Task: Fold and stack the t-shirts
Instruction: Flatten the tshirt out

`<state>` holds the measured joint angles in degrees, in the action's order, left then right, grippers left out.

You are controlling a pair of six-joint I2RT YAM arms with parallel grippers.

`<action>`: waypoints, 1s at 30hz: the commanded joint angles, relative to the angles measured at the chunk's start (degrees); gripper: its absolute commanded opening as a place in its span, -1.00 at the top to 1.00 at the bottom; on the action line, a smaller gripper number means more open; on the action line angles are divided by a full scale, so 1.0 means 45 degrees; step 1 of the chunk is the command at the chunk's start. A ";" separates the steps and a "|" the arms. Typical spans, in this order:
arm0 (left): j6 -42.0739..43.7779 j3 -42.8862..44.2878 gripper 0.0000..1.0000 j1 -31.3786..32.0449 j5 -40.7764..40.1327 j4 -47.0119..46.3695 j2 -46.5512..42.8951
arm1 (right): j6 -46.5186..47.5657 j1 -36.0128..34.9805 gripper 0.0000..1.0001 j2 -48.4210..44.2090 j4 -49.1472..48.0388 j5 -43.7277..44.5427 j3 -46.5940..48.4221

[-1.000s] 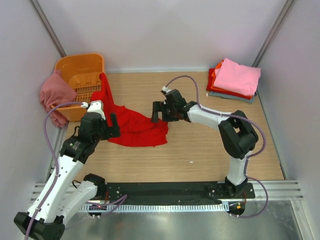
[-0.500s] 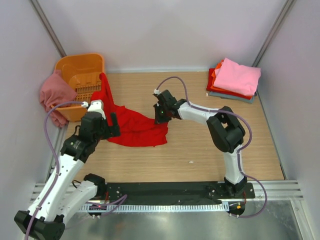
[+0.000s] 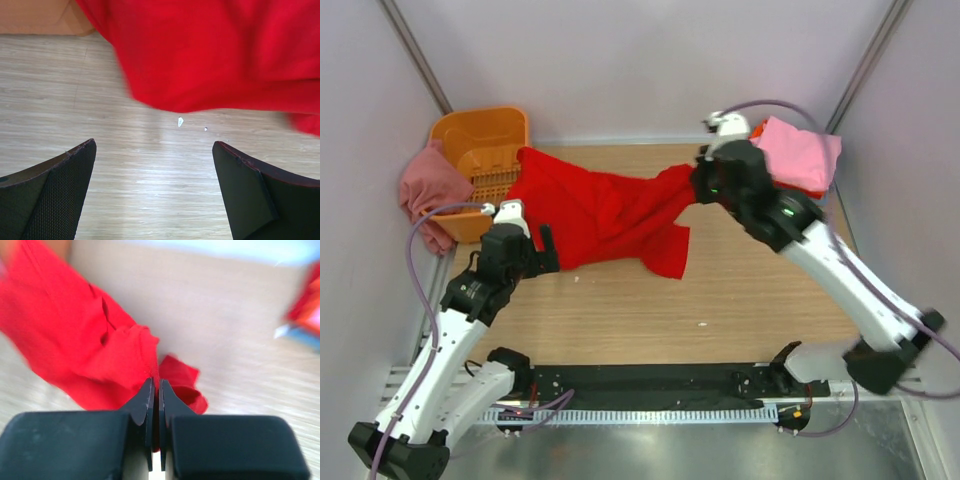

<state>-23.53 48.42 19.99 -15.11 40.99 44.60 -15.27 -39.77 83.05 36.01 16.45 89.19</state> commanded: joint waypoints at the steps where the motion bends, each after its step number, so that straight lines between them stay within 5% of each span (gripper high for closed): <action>1: -0.0006 0.0294 -0.99 -0.0008 -0.0294 -0.0437 -0.0243 | 0.0328 -0.0010 0.97 -0.3347 0.1645 0.3138 -0.1393; 3: -0.0006 0.0313 -0.99 -0.0008 -0.0294 -0.0399 -0.0185 | -0.0081 -0.0010 0.84 -0.4232 0.2211 0.3647 -0.2160; 5: -0.0006 0.0313 -0.99 -0.0028 -0.0235 -0.0399 -0.0126 | -0.1092 -0.0010 -0.14 -0.5070 0.2911 0.4176 -0.3078; 6: -0.0006 0.0333 -0.99 -0.0028 -0.0216 -0.0379 -0.0048 | -0.1428 -0.0010 -0.88 -0.5288 0.3071 0.4216 -0.3777; 7: -0.0044 0.0352 -0.99 -0.0008 -0.0196 -0.0340 -0.0028 | -0.1760 -0.0010 -0.99 -0.5542 0.3169 0.4235 -0.4132; 15: -0.0591 0.0528 -0.93 -0.0008 0.0370 -0.0165 0.0498 | -0.3306 0.0009 -1.00 -0.6268 0.3327 0.5115 -0.5620; 19: -0.0709 0.0625 -0.90 0.0012 0.0546 -0.0087 0.0792 | -0.3403 -0.0010 -1.00 -0.5956 0.2216 0.3011 -0.6029; 24: 0.0090 0.0901 -0.92 -0.0008 -0.0390 0.0403 0.0676 | -0.4359 -0.0455 -0.64 -0.4863 -0.0693 -0.1831 -0.8133; 30: -0.0006 0.0489 -0.93 0.0011 -0.0137 0.0129 0.0538 | -0.4946 -0.2256 -0.43 -0.2209 -0.1187 -0.0591 -0.8415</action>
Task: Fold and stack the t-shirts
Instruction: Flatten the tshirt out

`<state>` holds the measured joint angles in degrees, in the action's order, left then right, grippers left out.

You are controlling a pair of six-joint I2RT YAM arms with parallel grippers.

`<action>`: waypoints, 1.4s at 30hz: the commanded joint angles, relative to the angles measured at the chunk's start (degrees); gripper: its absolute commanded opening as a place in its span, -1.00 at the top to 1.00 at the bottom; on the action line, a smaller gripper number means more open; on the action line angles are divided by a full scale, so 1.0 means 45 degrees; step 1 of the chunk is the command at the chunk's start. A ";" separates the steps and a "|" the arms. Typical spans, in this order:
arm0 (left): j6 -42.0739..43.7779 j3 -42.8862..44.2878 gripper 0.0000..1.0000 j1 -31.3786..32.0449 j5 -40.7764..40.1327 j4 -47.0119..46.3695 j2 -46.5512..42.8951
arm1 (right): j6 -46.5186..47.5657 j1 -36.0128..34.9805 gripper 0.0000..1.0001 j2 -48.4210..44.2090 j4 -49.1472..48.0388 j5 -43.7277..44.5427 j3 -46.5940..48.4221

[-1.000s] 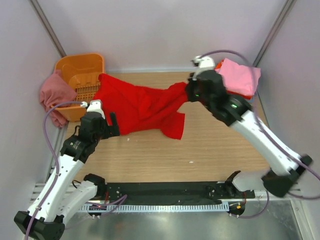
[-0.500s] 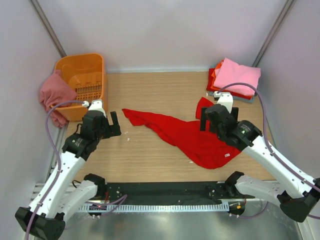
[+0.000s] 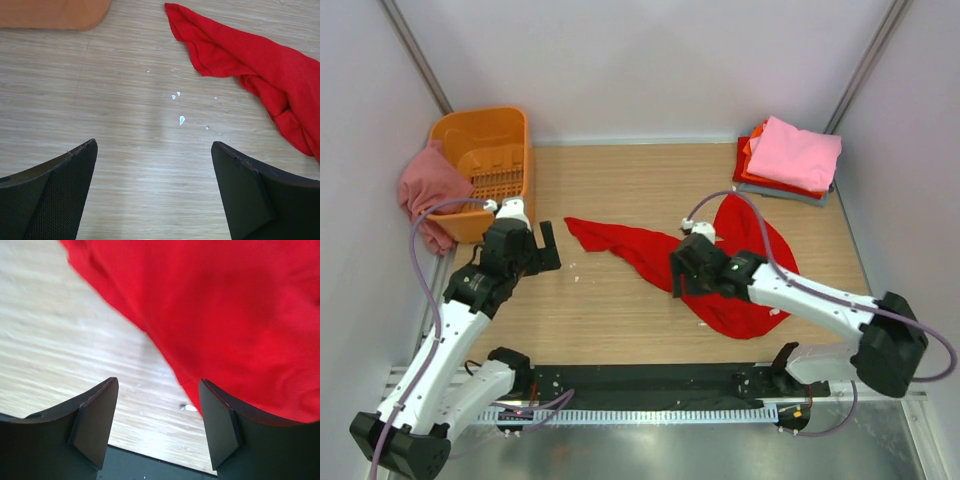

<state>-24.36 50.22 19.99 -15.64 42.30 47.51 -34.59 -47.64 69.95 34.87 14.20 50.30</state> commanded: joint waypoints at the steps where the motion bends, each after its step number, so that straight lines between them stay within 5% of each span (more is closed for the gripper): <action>1: 0.0237 0.0071 -0.93 0.0011 -0.0079 -0.0201 -0.0108 | -0.0576 -0.0508 -0.45 0.1014 -0.0817 0.0588 0.0402; 5: 0.0198 0.0071 -0.93 0.0011 0.0231 -0.0280 0.0009 | 0.0203 0.0752 -0.56 0.2012 0.0024 0.2567 0.1807; 11: 0.0179 0.0013 -0.93 0.0011 0.0408 -0.0319 -0.0127 | 0.2196 0.5092 -0.60 0.3923 -0.0388 0.1123 0.4227; 22: 0.0237 -0.0046 -0.92 0.0012 0.0526 -0.0377 -0.0186 | 0.3214 0.7499 -0.67 1.1600 0.1684 0.0830 1.2060; 33: 0.0237 -0.0026 -0.93 0.0012 0.0663 -0.0456 -0.0030 | 0.3272 0.8731 -0.38 1.3341 0.1001 -0.0342 1.2652; 37: 0.0257 -0.0026 -0.93 0.0012 0.0624 -0.0475 0.0048 | 0.3117 0.8731 0.09 1.3167 0.0339 -0.0810 1.1675; 42: 0.0257 -0.0026 -0.93 0.0011 0.0624 -0.0475 0.0107 | 0.3038 0.8731 0.40 1.2873 -0.0288 -0.1181 1.0463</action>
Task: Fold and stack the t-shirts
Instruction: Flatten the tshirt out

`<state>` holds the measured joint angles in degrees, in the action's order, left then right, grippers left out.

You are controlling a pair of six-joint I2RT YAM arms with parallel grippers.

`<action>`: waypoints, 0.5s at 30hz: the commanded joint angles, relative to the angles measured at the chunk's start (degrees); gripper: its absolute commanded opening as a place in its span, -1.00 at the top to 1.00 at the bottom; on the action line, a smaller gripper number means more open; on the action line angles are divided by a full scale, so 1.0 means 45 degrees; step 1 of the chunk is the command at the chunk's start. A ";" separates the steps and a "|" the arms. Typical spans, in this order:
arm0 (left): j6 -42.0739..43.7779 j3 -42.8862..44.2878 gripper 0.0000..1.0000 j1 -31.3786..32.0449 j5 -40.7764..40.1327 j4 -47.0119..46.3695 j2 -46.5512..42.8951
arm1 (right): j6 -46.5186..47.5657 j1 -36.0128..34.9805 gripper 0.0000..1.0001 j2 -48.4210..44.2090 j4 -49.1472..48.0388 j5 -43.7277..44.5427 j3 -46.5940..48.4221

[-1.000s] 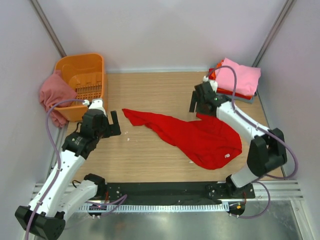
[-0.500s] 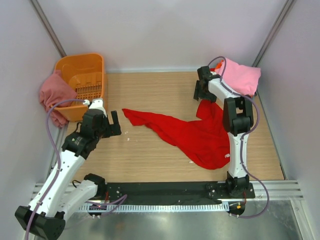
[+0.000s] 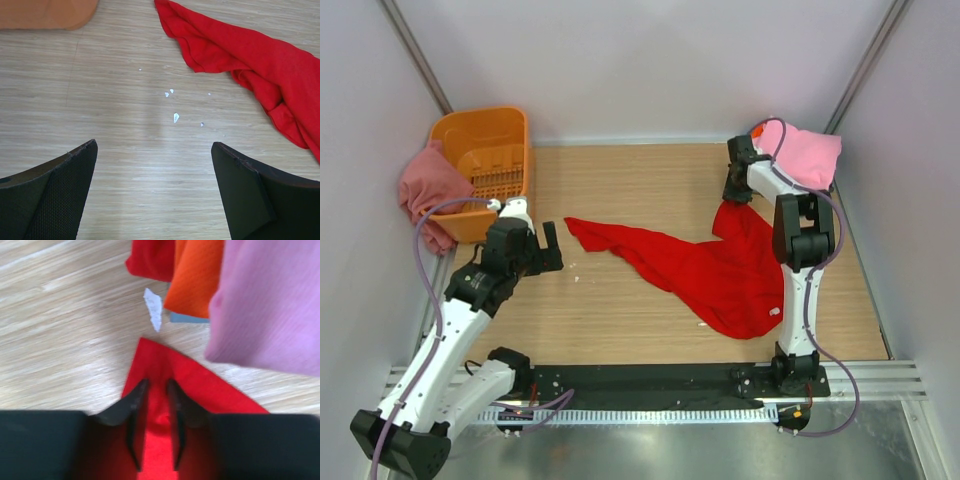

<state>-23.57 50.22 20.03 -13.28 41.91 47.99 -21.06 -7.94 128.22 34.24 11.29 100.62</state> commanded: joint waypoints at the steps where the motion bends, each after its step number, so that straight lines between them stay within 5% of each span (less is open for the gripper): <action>1: 0.0082 -0.0026 -0.93 0.0002 0.0099 -0.0388 0.0020 | 0.0051 -0.0090 0.52 -0.0038 -0.0148 -0.0555 -0.0758; 5: 0.0102 -0.0046 -0.93 0.0002 0.0060 -0.0368 -0.0019 | 0.0168 -0.0090 0.98 -0.0017 0.0067 -0.0809 -0.0330; 15: 0.0082 0.0071 -0.92 0.0002 -0.0291 -0.0329 -0.0156 | 0.0441 -0.0675 0.98 -0.3057 0.1959 -0.1687 0.2773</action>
<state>-23.55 50.19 20.03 -13.50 41.89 48.12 -20.53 -9.23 126.78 39.77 6.00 104.90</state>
